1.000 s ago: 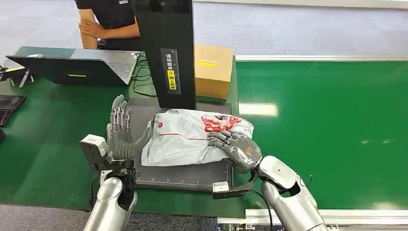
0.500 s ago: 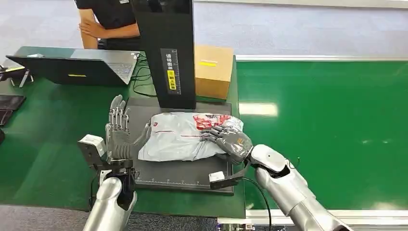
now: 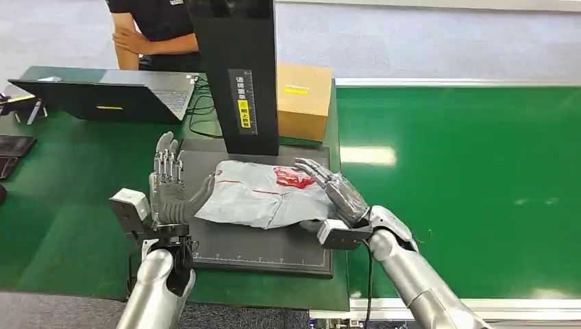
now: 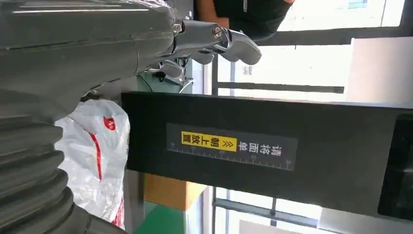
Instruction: Moved the parcel from conveyor to table for the left to box.
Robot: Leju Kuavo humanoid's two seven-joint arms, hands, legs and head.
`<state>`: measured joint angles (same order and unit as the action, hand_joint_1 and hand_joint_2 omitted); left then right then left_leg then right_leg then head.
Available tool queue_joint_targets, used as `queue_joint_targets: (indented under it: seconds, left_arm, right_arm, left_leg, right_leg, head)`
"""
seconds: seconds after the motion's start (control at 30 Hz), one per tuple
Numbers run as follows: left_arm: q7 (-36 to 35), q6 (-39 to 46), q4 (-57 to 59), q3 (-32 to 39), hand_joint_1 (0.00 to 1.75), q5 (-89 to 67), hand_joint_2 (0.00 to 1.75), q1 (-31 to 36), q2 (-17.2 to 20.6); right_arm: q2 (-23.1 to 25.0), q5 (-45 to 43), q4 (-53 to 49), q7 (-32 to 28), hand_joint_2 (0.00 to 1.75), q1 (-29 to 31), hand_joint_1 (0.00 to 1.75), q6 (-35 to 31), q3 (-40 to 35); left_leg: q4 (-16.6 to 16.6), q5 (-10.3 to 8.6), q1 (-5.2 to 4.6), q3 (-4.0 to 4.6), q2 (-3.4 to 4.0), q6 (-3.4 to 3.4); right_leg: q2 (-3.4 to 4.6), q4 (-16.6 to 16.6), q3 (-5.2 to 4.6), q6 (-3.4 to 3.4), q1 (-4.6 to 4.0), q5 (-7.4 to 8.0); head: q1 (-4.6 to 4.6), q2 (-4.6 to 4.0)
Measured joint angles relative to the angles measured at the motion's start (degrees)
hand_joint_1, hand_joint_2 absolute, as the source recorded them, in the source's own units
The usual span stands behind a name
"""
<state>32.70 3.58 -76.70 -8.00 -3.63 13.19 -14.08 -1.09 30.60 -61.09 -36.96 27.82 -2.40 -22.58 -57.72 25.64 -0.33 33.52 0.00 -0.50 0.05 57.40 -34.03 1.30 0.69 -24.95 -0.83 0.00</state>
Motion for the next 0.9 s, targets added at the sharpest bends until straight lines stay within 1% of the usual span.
queue_joint_targets:
  seconds: [0.33,0.37,0.5,0.6,0.63,0.73,0.9]
  left_arm:
    - [0.0,0.0,0.26,-0.02,0.0,0.04,1.75,0.13,0.02]
    - [0.0,0.0,0.28,-0.02,0.0,0.04,1.75,0.13,0.02]
    - [-0.09,-0.2,0.42,-0.22,0.0,0.2,1.75,0.15,0.02]
    - [-0.61,-0.94,0.76,-0.76,0.0,0.46,1.75,0.16,0.11]
    - [-0.85,-1.18,0.85,-1.01,0.0,0.44,1.75,0.14,0.2]
    - [-1.22,-1.55,1.07,-1.38,0.0,-0.34,1.75,0.12,0.41]
    - [-2.27,-2.25,1.11,-2.38,0.0,-7.19,1.75,-0.35,0.66]
  right_arm:
    - [0.44,-0.31,-1.05,-0.02,1.75,-0.67,0.0,0.17,1.53]
    - [0.46,-1.08,-1.07,0.0,1.75,-0.69,0.0,1.14,1.57]
    - [0.85,-11.71,-2.12,0.11,1.75,-1.69,0.0,12.1,3.45]
    - [0.98,-21.25,-4.04,0.66,1.75,-3.1,0.0,20.6,5.35]
    - [1.01,-24.16,-4.88,0.99,1.75,-3.83,0.0,22.54,6.03]
    - [1.09,-29.76,-7.62,2.01,1.75,-6.22,0.0,23.91,8.28]
    - [1.71,-33.75,-13.03,3.52,1.75,-11.95,0.0,23.34,12.64]
  left_leg:
    - [0.0,0.0,0.0,0.0,0.0,0.0]
    - [0.0,0.0,0.0,0.0,0.0,0.0]
    - [0.0,0.0,0.0,0.0,0.0,0.0]
    - [0.0,0.0,0.0,0.0,0.0,0.0]
    - [0.0,0.0,0.0,0.01,0.0,0.0]
    - [0.0,0.01,0.0,0.02,-0.01,-0.01]
    - [0.0,0.01,-0.01,0.04,-0.07,-0.01]
  right_leg:
    - [0.0,0.0,0.0,0.0,0.0,0.0]
    - [0.0,0.0,0.0,0.0,0.0,0.0]
    - [0.0,0.0,0.0,0.0,0.0,0.0]
    - [0.0,0.0,0.0,0.0,0.0,0.0]
    - [0.0,-0.01,0.0,0.0,0.0,0.0]
    - [-0.01,-0.01,-0.01,0.0,0.01,0.0]
    - [-0.05,-0.02,-0.02,0.02,0.01,-0.02]
  head:
    - [0.0,0.0]
    - [-0.02,0.0]
    - [-0.02,0.0]
    - [-0.02,0.0]
    - [0.0,0.0]
    - [-0.02,0.0]
    - [-0.02,0.0]
